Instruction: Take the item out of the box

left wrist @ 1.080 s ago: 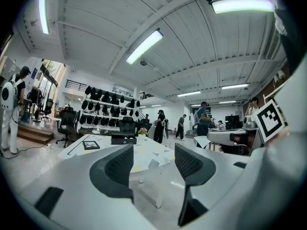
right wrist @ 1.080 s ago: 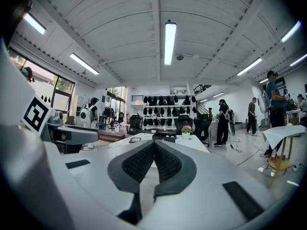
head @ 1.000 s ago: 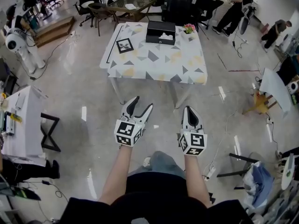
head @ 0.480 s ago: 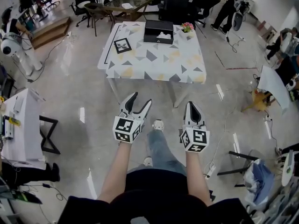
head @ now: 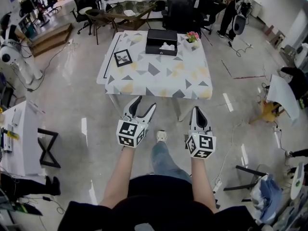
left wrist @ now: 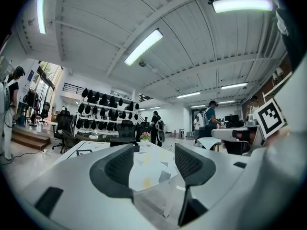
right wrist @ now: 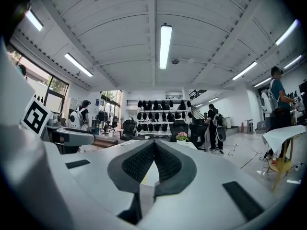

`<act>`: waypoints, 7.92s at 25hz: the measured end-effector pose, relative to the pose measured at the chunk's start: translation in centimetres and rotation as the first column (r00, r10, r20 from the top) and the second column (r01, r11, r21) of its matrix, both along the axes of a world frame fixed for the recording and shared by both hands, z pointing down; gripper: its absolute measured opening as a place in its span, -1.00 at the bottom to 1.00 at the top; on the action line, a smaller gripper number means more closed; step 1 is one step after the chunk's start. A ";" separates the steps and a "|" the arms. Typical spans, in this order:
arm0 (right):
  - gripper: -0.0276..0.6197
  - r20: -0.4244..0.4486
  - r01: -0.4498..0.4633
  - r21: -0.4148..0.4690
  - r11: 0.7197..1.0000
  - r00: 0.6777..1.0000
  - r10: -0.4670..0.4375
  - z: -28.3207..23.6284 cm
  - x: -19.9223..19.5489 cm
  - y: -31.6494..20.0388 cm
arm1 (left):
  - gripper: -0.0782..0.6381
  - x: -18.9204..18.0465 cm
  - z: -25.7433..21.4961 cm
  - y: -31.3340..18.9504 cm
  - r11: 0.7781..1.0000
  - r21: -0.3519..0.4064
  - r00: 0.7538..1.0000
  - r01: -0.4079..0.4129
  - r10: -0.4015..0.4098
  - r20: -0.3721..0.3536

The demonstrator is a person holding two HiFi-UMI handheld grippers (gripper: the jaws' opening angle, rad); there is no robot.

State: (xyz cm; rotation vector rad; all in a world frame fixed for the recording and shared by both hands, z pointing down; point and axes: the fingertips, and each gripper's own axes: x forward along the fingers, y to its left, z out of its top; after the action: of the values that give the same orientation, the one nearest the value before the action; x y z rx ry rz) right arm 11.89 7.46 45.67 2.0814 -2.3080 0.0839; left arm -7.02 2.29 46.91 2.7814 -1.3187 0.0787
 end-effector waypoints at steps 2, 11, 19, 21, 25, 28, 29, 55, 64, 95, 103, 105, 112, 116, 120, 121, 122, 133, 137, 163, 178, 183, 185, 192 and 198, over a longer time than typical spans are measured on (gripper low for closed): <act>-0.91 0.005 -0.002 0.002 1.000 1.000 0.002 0.0 0.8 -2.4 | -0.04 0.7 0.2 -2.2 1.000 -0.005 1.000 0.000 0.000 0.002; -0.91 0.019 0.015 -0.020 1.000 1.000 -0.015 0.5 3.5 -15.8 | -0.04 3.4 1.1 -14.5 1.000 -0.028 0.999 0.013 -0.012 0.030; -0.91 0.019 0.058 -0.060 0.997 0.998 -0.057 1.2 5.3 -29.8 | -0.04 5.6 1.2 -27.3 0.998 -0.033 0.997 0.055 -0.053 0.061; -0.91 0.014 0.078 -0.065 0.995 0.997 -0.077 1.2 5.4 -32.9 | -0.04 6.1 1.1 -30.2 0.997 -0.028 0.996 0.069 -0.068 0.062; -0.91 0.014 0.111 -0.078 0.991 0.994 -0.110 1.4 5.7 -37.6 | -0.04 6.9 1.6 -34.4 0.996 -0.030 0.994 0.089 -0.087 0.069; -0.91 0.019 0.118 -0.078 0.990 0.993 -0.117 1.0 5.9 -39.9 | -0.04 7.3 1.3 -36.5 0.995 -0.030 0.993 0.093 -0.091 0.069; -0.91 0.018 0.119 -0.078 0.990 0.993 -0.118 0.9 6.0 -40.4 | -0.04 7.4 1.2 -37.0 0.995 -0.032 0.994 0.093 -0.091 0.066; -0.91 0.014 0.107 -0.111 0.988 0.994 -0.106 0.6 6.1 -49.6 | -0.04 10.4 0.8 -47.2 0.998 -0.069 0.998 0.005 -0.001 0.069; -0.91 -0.002 0.151 -0.180 0.972 0.988 -0.153 2.7 6.0 -53.9 | -0.04 13.2 3.4 -51.8 0.987 -0.127 0.976 -0.095 0.117 0.181; -0.91 0.020 0.145 -0.305 0.941 0.989 -0.146 8.3 7.3 -55.9 | -0.36 19.0 19.6 -56.0 0.781 -0.511 0.187 -0.360 0.597 0.780; -0.91 0.021 0.145 -0.313 0.938 0.989 -0.146 8.8 7.3 -55.7 | -0.45 19.1 20.3 -55.8 0.752 -0.543 0.139 -0.375 0.624 0.769; -0.91 0.020 0.142 -0.314 0.939 0.990 -0.143 8.7 7.5 -55.7 | -0.50 19.1 20.4 -55.7 0.747 -0.544 0.125 -0.382 0.625 0.771; -0.91 0.022 0.131 -0.316 0.940 0.991 -0.131 8.6 7.8 -55.5 | -0.64 19.1 20.2 -55.4 0.743 -0.534 0.091 -0.403 0.613 0.785; -0.91 0.021 0.135 -0.317 0.939 0.991 -0.135 8.6 7.4 -55.1 | -0.67 18.9 20.2 -55.2 0.743 -0.524 0.066 -0.417 0.600 0.798; -0.91 0.017 0.135 -0.315 0.939 0.991 -0.136 8.5 7.3 -54.6 | -0.68 18.9 19.5 -55.3 0.762 -0.490 0.083 -0.424 0.572 0.816; -0.91 0.015 0.132 -0.315 0.940 0.991 -0.134 8.4 7.3 -54.5 | -0.68 18.9 19.2 -55.4 0.767 -0.481 0.098 -0.424 0.567 0.818; -0.91 0.013 0.129 -0.314 0.940 0.991 -0.132 8.3 7.4 -54.5 | -0.68 18.9 18.9 -55.4 0.773 -0.472 0.113 -0.424 0.562 0.819; -0.91 0.002 0.106 -0.281 0.954 0.994 -0.110 6.8 7.5 -53.6 | -0.68 18.8 9.6 -55.9 0.879 -0.272 0.516 -0.392 0.455 0.726; -0.91 0.006 0.102 -0.269 0.958 0.995 -0.104 6.0 7.2 -52.9 | -0.68 18.1 5.9 -54.9 0.919 -0.187 0.661 -0.348 0.381 0.647; -0.91 -0.028 0.079 -0.083 0.993 0.996 -0.082 1.1 4.4 -46.1 | -0.68 5.9 -0.8 -44.0 0.996 0.056 0.987 0.064 -0.071 0.146; -0.91 -0.037 0.103 -0.061 0.993 0.994 -0.105 0.9 3.4 -44.6 | -0.68 5.1 -0.3 -43.6 0.995 0.048 0.987 0.085 -0.090 0.134; -0.91 -0.021 0.117 -0.064 0.991 0.993 -0.119 0.9 3.4 -44.4 | -0.68 5.3 -0.3 -43.5 0.996 0.049 0.986 0.080 -0.086 0.145; -0.91 -0.019 0.121 -0.066 0.990 0.992 -0.123 1.0 3.3 -44.4 | -0.68 5.4 -0.2 -43.5 0.996 0.045 0.986 0.079 -0.084 0.145; -0.91 -0.015 0.121 -0.080 0.989 0.992 -0.123 1.5 3.3 -44.3 | -0.68 5.4 0.1 -43.4 0.996 0.040 0.985 0.081 -0.086 0.150; -0.91 -0.014 0.121 -0.088 0.989 0.992 -0.123 1.6 3.3 -44.3 | -0.68 5.4 0.0 -43.4 0.996 0.036 0.986 0.082 -0.086 0.143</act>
State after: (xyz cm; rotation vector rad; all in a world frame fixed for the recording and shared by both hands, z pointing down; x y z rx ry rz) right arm 15.19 -36.83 47.30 1.8885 -2.3688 0.1574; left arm -1.62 -41.12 46.93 2.7868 -1.4794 0.2625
